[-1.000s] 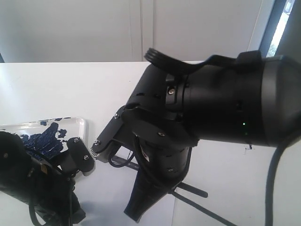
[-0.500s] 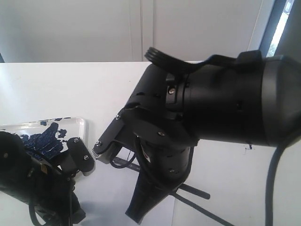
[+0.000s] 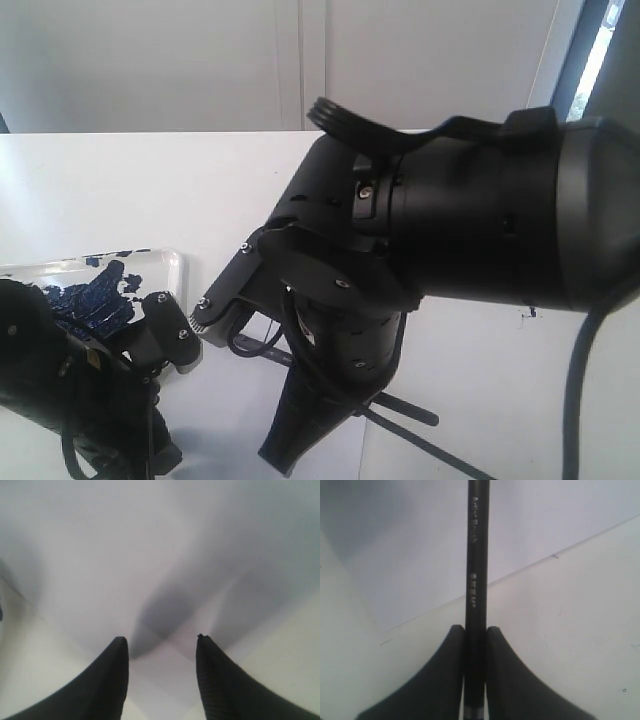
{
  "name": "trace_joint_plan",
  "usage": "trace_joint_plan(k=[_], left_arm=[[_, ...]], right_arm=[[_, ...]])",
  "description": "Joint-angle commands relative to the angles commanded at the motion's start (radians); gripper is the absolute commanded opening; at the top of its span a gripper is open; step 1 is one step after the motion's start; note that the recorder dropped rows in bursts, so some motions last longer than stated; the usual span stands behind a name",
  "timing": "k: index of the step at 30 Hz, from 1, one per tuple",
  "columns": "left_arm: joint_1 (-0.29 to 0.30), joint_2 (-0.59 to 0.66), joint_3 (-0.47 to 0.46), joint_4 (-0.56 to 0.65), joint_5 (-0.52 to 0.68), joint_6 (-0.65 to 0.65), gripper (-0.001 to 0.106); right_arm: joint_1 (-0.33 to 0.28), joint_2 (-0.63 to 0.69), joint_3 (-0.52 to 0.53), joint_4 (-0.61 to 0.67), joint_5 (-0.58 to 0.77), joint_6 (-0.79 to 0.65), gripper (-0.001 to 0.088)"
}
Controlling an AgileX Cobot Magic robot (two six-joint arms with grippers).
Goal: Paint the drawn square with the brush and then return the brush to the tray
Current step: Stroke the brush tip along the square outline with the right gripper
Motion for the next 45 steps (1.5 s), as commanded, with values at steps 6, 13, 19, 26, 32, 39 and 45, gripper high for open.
trace_joint_plan(k=[6,13,19,26,32,39,45], left_arm=[[0.0,0.0,0.0,0.0,0.0,0.0,0.048],[0.0,0.0,0.0,0.028,0.0,0.0,0.048],[0.0,0.0,0.0,0.028,0.007,0.0,0.048],[0.0,0.0,0.0,0.028,0.007,0.0,0.048],[0.0,0.0,0.0,0.028,0.007,-0.002,0.048],[0.0,0.0,-0.034,0.019,0.047,-0.002,0.048],[0.0,0.0,-0.092,0.02,0.095,-0.007,0.048]], right_arm=[[0.0,0.024,0.0,0.0,0.004,0.0,0.0],[0.0,0.031,0.0,-0.001,0.01,0.0,0.0],[0.0,0.031,0.0,-0.022,0.01,0.024,0.0],[0.0,0.031,0.0,-0.07,0.024,0.053,0.0],[0.0,0.031,0.0,-0.075,0.024,0.056,0.0],[0.0,0.031,0.0,-0.075,0.026,0.056,0.0],[0.0,0.031,0.0,-0.075,0.028,0.056,0.0]])
